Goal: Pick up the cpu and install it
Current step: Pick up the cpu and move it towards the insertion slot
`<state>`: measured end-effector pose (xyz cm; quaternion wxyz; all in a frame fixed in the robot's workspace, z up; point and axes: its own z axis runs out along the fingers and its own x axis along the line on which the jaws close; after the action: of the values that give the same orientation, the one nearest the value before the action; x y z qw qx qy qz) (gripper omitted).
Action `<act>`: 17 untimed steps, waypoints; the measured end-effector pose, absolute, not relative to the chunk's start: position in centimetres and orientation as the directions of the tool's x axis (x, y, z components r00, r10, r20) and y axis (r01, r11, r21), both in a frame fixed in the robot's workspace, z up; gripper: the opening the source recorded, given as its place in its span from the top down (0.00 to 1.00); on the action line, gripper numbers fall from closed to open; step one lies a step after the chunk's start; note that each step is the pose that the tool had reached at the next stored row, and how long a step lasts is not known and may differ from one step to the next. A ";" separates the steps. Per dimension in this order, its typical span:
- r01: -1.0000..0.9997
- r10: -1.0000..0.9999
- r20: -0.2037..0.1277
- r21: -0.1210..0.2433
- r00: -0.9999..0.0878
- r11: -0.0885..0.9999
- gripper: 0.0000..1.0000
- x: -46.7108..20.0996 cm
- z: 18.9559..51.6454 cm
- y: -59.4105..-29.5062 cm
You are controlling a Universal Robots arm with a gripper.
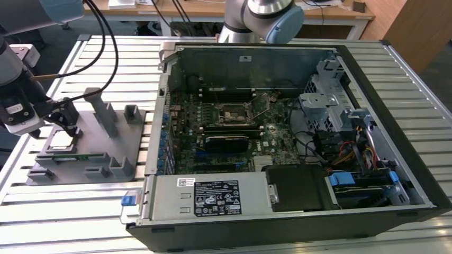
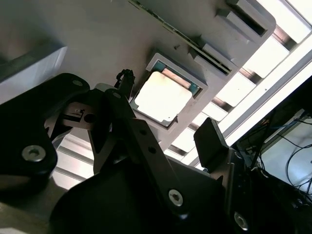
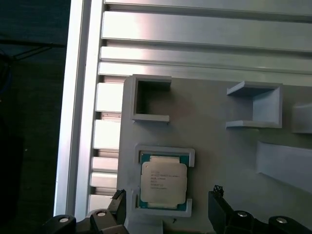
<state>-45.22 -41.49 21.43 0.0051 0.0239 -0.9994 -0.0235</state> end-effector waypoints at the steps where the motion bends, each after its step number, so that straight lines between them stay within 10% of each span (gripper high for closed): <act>1: -0.047 -0.048 0.009 0.047 -0.999 0.998 0.24 -45.2 21.3 -41.5; 17: -0.045 -0.045 0.009 0.047 -0.999 0.998 0.24 -45.3 20.6 -41.4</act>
<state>-45.25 -41.38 20.56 0.0050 0.0226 -0.9995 -0.0235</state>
